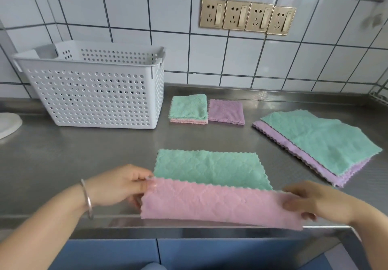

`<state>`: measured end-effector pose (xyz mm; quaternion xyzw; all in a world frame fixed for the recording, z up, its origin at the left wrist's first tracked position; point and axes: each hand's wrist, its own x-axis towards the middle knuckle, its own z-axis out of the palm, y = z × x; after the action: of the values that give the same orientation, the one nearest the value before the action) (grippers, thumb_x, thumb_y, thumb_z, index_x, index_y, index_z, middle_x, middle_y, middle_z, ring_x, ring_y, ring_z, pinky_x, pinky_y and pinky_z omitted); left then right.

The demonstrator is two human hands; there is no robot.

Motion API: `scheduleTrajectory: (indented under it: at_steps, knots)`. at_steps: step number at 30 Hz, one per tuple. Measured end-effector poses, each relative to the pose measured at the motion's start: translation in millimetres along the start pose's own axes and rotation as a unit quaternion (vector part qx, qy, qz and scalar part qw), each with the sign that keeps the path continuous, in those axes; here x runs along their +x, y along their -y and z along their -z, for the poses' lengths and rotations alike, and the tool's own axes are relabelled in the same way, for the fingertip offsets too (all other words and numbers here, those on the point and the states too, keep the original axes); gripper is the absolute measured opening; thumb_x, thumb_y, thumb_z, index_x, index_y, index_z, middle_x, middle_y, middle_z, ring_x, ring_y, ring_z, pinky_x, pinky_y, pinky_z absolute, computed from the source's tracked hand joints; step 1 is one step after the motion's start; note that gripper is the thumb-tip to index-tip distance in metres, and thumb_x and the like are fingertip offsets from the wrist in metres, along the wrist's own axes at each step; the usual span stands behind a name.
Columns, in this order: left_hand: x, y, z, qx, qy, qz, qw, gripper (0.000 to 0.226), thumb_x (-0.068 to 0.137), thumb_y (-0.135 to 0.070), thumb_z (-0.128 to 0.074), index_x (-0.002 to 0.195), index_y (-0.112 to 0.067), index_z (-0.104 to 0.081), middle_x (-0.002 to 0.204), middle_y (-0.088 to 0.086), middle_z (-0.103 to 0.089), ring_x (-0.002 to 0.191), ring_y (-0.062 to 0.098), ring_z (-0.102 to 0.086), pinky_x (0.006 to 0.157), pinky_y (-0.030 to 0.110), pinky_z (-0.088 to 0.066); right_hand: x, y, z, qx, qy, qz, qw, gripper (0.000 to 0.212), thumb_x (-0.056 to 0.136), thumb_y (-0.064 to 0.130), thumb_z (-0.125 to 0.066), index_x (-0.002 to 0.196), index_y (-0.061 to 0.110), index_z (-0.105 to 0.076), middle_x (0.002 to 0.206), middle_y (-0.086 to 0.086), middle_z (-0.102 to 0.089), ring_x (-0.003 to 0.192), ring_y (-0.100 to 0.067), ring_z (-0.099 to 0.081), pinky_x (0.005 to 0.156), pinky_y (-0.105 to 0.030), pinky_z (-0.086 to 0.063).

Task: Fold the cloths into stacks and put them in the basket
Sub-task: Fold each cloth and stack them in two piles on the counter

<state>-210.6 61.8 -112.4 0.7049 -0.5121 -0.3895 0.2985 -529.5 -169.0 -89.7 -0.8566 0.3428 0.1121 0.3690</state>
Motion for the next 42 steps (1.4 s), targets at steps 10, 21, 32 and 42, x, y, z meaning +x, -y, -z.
scheduleTrajectory:
  at_steps: [10, 21, 32, 42]
  knots:
    - [100, 4, 4, 0.017, -0.258, 0.164, 0.952, 0.032, 0.096, -0.022, -0.041, 0.065, -0.013, -0.042, 0.064, 0.013, -0.045, 0.057, 0.024, -0.046, 0.060, 0.031, -0.038, 108, 4, -3, 0.072, -0.299, -0.073, 0.949, 0.023, 0.086, 0.023, -0.058, 0.070, 0.005, -0.057, 0.066, -0.007, -0.057, 0.068, -0.023, -0.052, 0.054, -0.029, -0.034]
    - [123, 18, -4, 0.235, -0.305, 0.207, 0.899, 0.034, 0.097, -0.030, -0.038, 0.113, -0.007, -0.058, 0.122, 0.017, -0.061, 0.111, 0.035, -0.056, 0.088, 0.036, -0.045, 125, 16, -11, 0.040, -0.331, -0.116, 0.936, 0.019, 0.092, 0.020, -0.045, 0.077, 0.009, -0.050, 0.090, -0.018, -0.061, 0.082, -0.030, -0.051, 0.068, -0.027, -0.034]
    - [117, -23, -34, 0.364, -0.325, 0.036, 0.872, 0.053, 0.085, -0.048, -0.053, 0.132, -0.026, -0.043, 0.146, 0.002, -0.028, 0.132, 0.024, -0.032, 0.099, 0.038, -0.038, 110, 23, -28, -0.011, -0.388, -0.136, 0.912, 0.050, 0.089, 0.012, -0.047, 0.137, 0.015, -0.034, 0.137, -0.014, -0.037, 0.123, -0.035, -0.039, 0.097, -0.040, -0.036]
    - [137, -33, -99, 0.439, -0.040, 0.021, 0.897, 0.080, 0.079, -0.078, -0.022, 0.146, -0.041, 0.002, 0.158, -0.009, 0.015, 0.146, 0.022, 0.016, 0.113, 0.059, 0.009, 77, 31, -43, 0.098, -0.299, -0.177, 0.933, 0.079, 0.079, 0.019, -0.057, 0.146, 0.014, -0.016, 0.139, -0.017, -0.030, 0.122, -0.037, -0.042, 0.100, -0.039, -0.037]
